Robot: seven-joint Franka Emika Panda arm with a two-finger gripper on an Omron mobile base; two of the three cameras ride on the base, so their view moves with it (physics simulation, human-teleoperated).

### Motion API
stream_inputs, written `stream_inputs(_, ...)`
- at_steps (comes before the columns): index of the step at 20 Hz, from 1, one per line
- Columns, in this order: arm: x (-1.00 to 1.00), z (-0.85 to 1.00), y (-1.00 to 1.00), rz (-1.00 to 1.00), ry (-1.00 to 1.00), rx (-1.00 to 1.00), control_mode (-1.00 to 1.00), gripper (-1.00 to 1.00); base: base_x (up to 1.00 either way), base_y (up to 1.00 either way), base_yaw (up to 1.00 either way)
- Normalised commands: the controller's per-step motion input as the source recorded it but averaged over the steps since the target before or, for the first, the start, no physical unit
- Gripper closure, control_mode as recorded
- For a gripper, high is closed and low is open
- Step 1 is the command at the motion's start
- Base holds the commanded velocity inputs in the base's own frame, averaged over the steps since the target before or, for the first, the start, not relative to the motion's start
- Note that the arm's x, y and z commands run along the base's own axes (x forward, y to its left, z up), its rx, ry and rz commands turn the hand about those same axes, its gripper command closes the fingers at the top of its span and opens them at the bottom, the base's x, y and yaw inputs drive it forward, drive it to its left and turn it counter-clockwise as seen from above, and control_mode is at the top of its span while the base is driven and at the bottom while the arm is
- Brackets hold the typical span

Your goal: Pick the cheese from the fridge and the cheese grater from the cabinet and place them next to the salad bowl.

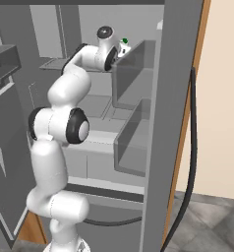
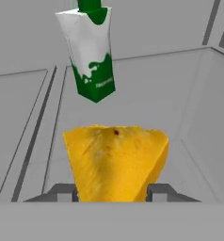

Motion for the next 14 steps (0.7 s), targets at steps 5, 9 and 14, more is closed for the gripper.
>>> stream_inputs(5,-0.95,0.00,-0.01,0.00,-0.17,0.00,-1.00,1.00,0.00,0.00,0.00)
stream_inputs(9,-1.00,0.00,0.00,0.00,-0.16,0.00,-1.00,1.00,0.00,0.00,0.00)
stream_inputs(14,-1.00,0.02,-0.05,0.00,-0.07,0.00,-1.00,1.00,0.00,0.00,0.00)
